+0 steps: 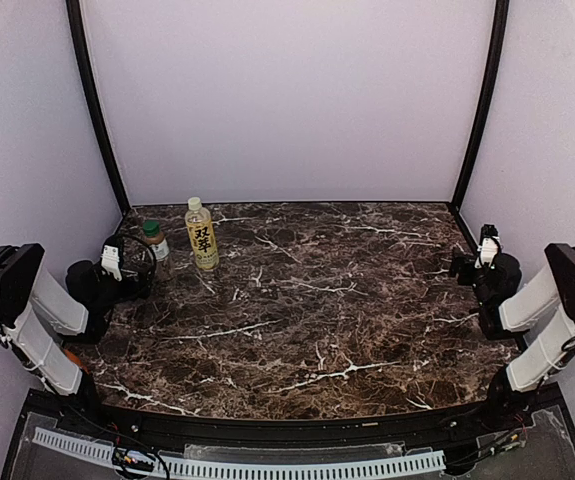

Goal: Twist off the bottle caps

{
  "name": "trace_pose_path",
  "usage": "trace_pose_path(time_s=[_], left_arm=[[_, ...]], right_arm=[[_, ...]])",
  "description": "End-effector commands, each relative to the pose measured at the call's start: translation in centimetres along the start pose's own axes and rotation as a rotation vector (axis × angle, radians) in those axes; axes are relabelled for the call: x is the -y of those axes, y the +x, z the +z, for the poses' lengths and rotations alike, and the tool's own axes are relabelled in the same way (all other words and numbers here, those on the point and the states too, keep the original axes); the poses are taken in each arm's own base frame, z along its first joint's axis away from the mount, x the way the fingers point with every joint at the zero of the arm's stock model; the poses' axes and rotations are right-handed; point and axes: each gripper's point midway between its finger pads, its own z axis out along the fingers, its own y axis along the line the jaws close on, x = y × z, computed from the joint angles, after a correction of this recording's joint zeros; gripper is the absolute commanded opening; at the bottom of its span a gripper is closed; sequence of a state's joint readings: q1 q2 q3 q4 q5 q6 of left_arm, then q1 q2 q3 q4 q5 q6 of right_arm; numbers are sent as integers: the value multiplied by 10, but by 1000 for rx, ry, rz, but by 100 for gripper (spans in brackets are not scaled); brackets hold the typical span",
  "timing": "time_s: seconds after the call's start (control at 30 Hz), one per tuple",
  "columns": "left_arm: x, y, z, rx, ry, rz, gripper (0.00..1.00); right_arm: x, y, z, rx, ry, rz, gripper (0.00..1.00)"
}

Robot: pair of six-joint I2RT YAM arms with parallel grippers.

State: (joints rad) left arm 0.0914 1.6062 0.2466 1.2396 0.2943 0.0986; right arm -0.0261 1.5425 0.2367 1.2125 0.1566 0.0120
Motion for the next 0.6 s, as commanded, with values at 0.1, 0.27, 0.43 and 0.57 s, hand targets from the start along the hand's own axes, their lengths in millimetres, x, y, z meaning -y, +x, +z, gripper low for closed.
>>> trace_pose_path(time_s=[0.1,0.27,0.43,0.57], left_arm=[[0,-9,2,20,1,19,100],[-2,-13,-1,37,-17,15,100],[-31,-34,-8,11,-119,-86,100],[-37,-64,-13,10,-107,-7,100]], right_arm=[[9,-47,11,-45,61,45,99],[-5,-96,-10,51,-54,157,99],[-32,-133,-33,56,-233,217,98],[-48,-152,-45,20,-331,232,99]])
